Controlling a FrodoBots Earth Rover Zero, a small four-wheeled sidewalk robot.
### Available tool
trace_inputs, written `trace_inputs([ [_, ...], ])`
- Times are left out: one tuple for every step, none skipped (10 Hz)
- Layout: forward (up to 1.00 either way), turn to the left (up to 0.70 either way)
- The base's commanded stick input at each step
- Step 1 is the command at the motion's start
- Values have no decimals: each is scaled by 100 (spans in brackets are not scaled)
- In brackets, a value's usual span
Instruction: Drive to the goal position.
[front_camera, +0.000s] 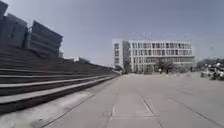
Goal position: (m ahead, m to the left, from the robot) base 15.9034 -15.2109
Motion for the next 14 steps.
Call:
trace_inputs([
  [85, -10],
  [85, -7],
  [85, -5],
  [85, -2],
  [85, -2],
  [85, -2],
  [85, -2],
  [85, -2],
  [85, -2],
  [85, -2],
  [85, -2],
  [85, -2],
  [85, -2],
  [85, -2],
])
